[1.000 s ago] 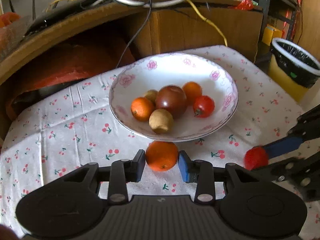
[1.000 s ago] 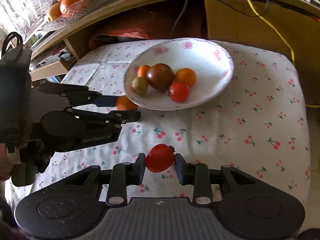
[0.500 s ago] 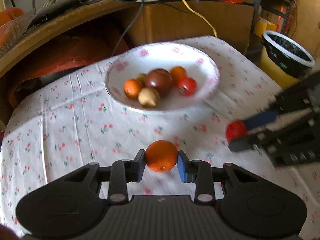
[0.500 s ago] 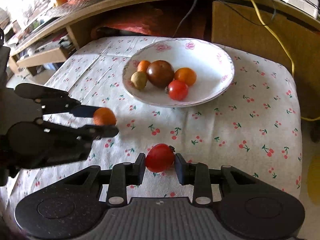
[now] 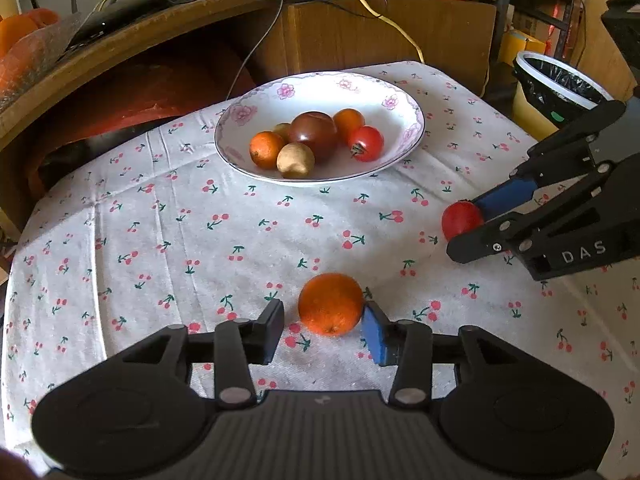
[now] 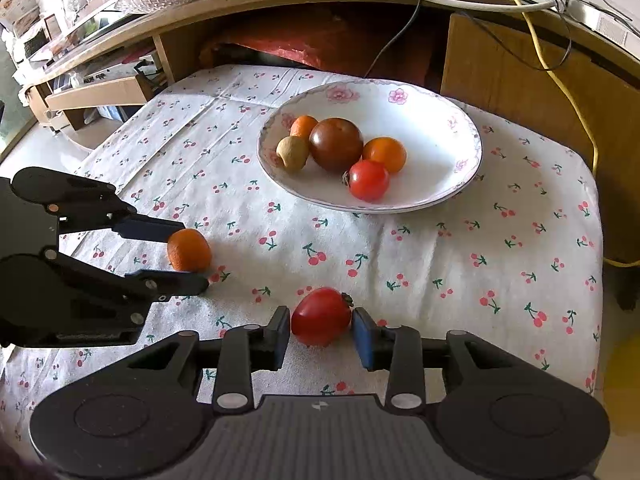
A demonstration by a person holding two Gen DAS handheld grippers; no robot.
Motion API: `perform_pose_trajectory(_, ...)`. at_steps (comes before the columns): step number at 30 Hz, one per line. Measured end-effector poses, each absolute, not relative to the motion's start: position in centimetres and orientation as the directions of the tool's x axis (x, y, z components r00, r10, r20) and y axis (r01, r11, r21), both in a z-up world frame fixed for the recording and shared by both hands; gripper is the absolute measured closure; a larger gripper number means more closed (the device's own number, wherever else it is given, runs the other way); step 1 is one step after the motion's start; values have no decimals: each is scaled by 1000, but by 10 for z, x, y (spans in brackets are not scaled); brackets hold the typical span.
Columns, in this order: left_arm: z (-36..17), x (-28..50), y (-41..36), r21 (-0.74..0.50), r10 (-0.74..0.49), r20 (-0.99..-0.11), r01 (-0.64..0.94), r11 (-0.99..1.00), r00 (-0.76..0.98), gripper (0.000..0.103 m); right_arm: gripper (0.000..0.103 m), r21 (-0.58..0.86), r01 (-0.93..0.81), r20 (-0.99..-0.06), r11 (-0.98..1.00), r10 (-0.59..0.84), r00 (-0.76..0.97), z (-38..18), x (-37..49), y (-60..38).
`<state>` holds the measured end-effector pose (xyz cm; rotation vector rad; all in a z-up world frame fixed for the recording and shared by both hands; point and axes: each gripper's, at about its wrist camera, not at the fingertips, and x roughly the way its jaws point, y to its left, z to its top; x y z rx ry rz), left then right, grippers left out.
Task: Organize fruits
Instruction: 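Carry the orange and red tomato over the white bowl with both grippers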
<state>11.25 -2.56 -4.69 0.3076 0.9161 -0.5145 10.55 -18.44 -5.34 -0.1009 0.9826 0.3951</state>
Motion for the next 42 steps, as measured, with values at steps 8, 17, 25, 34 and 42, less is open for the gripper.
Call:
perform_pose_trajectory(8, -47, 112, -25, 40, -306, -803, 559, 828, 511, 50, 68, 102, -369, -830, 924, 284, 481, -54, 103, -187)
perform_pose_trajectory(17, -44, 115, -28, 19, -313, -799, 542, 840, 514, 59, 75, 94, -350, -830, 932, 267, 489, -54, 104, -187)
perform_pose_trajectory(25, -50, 129, -33, -15, -322, -801, 521, 854, 505, 62, 75, 95, -343, -833, 934, 263, 486, -54, 106, -186)
perform_pose_trajectory(34, -51, 135, -36, -21, -330, -794, 519, 855, 511, 59, 75, 109, -337, -833, 935, 271, 482, -55, 107, -188)
perform_pose_trajectory(42, -52, 136, -41, -7, -330, -788, 528, 849, 519, 60, 75, 109, -334, -834, 936, 268, 482, -54, 108, -187)
